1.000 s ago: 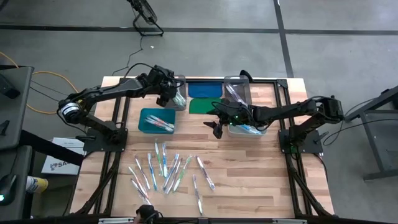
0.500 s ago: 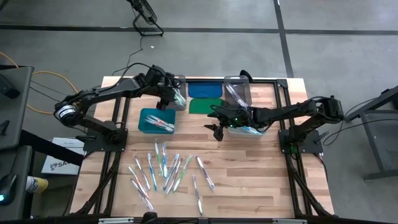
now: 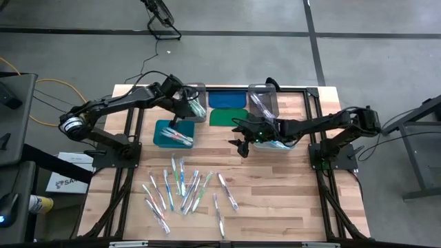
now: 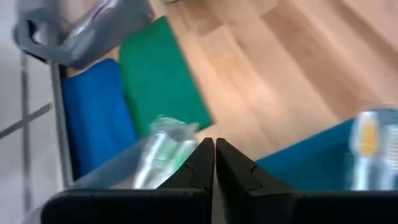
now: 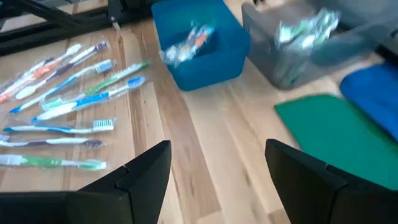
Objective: Pick & Place Toothbrushes
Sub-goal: Put the violet toothbrush into the right black bin
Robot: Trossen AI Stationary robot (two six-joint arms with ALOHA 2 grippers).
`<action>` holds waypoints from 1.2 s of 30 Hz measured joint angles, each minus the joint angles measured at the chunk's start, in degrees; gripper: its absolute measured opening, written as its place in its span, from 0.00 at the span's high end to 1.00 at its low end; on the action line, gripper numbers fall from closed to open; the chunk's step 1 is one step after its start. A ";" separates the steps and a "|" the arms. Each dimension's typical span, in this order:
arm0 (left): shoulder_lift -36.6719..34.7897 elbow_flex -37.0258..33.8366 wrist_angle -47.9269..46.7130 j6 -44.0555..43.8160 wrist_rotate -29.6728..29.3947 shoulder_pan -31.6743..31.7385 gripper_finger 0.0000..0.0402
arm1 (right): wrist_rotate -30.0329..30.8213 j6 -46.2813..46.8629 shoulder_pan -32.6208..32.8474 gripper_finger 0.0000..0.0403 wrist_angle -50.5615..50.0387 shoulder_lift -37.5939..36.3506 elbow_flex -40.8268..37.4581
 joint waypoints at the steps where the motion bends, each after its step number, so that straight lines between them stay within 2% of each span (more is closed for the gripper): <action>1: -0.39 -0.33 -0.77 -0.19 0.17 -0.63 0.97 | -0.09 0.81 0.15 0.37 -0.52 0.01 -0.01; 5: -2.07 -2.30 -1.14 -1.61 -2.11 -4.03 0.99 | -1.14 6.03 0.98 0.37 -2.73 0.01 -0.01; 9: -4.15 -3.88 -1.07 -1.92 -5.72 -6.95 0.99 | -6.08 9.82 2.34 0.37 -3.07 0.01 -0.01; 11: -5.61 -4.31 -0.72 -1.96 -6.03 -7.80 1.00 | -8.54 10.40 3.38 0.37 -3.00 0.01 -0.01; 14: -8.01 -4.82 -0.61 -2.09 -6.10 -8.01 1.00 | -8.59 11.33 5.16 0.37 -4.20 0.01 0.71; 21: -13.26 -4.82 -1.04 -2.14 -6.26 -7.98 1.00 | -0.89 11.67 11.32 0.37 -19.83 0.03 10.68; 25: -14.54 -4.82 -2.04 -2.14 -6.27 -7.99 1.00 | 2.00 15.66 14.32 0.37 -26.96 0.03 15.64; 31: -14.78 -4.82 -2.57 -2.14 -6.76 -7.96 1.00 | 2.49 19.36 19.30 0.37 -28.77 0.51 17.93; 36: -14.76 -4.82 -2.56 -2.14 -6.94 -7.96 1.00 | 6.42 18.89 24.37 0.37 -27.71 3.70 17.92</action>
